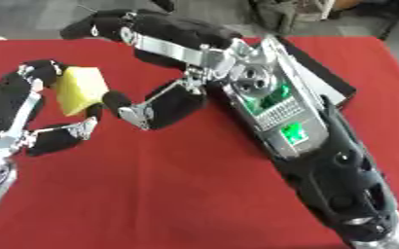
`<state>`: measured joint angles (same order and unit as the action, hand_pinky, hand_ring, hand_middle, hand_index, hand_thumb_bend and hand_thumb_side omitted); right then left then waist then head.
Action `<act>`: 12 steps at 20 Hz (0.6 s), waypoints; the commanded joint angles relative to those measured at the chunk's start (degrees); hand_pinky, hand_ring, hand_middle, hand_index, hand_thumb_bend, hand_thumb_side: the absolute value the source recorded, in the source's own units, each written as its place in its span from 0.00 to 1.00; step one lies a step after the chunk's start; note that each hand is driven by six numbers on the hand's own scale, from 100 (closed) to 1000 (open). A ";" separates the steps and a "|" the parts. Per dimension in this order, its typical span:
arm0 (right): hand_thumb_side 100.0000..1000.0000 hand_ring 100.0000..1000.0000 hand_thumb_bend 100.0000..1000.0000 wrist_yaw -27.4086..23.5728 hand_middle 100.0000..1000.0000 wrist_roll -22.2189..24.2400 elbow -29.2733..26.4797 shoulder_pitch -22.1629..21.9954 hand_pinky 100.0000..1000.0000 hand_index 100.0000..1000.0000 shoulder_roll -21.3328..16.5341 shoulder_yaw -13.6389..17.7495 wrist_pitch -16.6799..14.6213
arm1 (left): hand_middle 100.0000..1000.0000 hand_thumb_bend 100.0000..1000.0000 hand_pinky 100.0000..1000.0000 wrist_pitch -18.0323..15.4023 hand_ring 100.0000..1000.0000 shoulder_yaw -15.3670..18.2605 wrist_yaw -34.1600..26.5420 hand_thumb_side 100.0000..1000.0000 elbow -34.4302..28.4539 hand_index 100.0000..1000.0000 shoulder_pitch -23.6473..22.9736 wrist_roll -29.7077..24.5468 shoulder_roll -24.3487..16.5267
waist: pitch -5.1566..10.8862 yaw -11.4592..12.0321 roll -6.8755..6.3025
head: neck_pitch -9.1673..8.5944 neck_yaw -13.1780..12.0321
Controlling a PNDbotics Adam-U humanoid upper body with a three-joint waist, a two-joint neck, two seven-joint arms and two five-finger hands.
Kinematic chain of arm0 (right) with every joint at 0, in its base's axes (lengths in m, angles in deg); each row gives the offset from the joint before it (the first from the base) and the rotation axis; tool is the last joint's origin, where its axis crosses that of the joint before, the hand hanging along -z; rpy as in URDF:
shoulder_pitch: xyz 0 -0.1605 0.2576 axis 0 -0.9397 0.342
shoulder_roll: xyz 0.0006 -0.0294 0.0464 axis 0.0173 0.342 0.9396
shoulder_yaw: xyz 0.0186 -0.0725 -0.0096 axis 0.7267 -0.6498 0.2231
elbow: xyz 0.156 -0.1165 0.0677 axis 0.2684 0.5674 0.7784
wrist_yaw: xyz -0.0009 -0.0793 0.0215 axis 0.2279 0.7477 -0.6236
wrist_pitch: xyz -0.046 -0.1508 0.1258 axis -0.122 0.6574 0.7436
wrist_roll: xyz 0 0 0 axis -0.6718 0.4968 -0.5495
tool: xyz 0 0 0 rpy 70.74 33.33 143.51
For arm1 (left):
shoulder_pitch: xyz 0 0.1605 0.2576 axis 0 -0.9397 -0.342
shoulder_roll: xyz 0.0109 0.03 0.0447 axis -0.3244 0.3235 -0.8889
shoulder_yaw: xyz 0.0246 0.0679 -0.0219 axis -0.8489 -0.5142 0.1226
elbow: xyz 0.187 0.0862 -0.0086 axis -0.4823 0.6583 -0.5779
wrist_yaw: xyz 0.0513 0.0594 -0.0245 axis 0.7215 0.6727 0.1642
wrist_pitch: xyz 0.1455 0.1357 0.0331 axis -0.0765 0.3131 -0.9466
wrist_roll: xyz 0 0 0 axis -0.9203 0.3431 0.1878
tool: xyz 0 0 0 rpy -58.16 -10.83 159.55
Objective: Pick up the objects with one hand, pass them to the other hand, and then place them into the box on the other side of the table.
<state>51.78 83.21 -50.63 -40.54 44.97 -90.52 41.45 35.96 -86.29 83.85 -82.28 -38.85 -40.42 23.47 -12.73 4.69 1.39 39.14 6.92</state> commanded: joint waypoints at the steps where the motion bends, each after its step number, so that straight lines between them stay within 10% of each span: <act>1: 0.00 1.00 0.00 1.79 0.90 1.13 0.62 1.43 0.95 0.95 0.18 -0.33 -0.05 | 0.41 0.00 0.57 -1.09 0.40 0.03 1.93 0.19 -1.48 0.57 0.78 0.70 0.09 | 1.32 0.06 -0.11 | 0.09 0.04; 12: 0.00 1.00 0.00 6.19 0.87 1.12 4.93 2.77 0.96 0.95 0.80 -0.99 -0.79 | 0.40 0.00 0.56 -3.76 0.39 -0.80 3.77 0.18 -2.82 0.55 1.01 3.59 0.80 | 1.53 0.45 0.05 | 0.57 0.26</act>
<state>57.24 84.82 -45.58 -39.01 46.00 -91.83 40.58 32.62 -87.18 87.23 -83.87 -38.76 -37.21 24.45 -12.56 5.07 1.54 39.65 6.99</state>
